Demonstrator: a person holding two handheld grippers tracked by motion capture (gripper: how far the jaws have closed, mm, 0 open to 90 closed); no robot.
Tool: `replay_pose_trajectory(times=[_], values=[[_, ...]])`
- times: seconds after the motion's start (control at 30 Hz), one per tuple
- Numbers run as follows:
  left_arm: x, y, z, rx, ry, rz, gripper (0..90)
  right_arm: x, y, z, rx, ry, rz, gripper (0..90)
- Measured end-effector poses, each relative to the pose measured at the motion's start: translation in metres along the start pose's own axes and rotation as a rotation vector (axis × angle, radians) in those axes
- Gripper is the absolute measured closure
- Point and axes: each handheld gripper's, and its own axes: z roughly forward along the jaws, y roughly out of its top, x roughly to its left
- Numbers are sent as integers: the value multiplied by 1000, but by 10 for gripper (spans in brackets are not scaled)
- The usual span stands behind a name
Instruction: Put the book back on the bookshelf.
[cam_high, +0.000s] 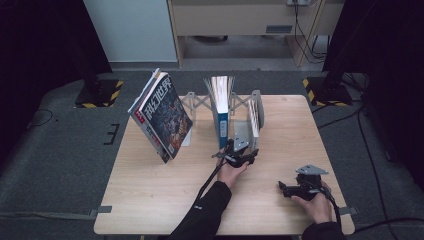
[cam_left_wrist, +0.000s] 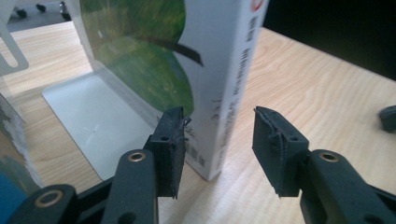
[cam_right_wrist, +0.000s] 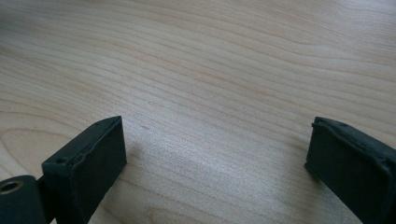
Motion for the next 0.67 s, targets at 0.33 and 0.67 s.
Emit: replay_pose_trajectory(times=[0.33,0.67], values=[[-4,0,-40,61,-91,38,423,0,0,0,0,0,0,51],[13,-31,-78,169,-100,52,327,0,0,0,0,0,0,50]])
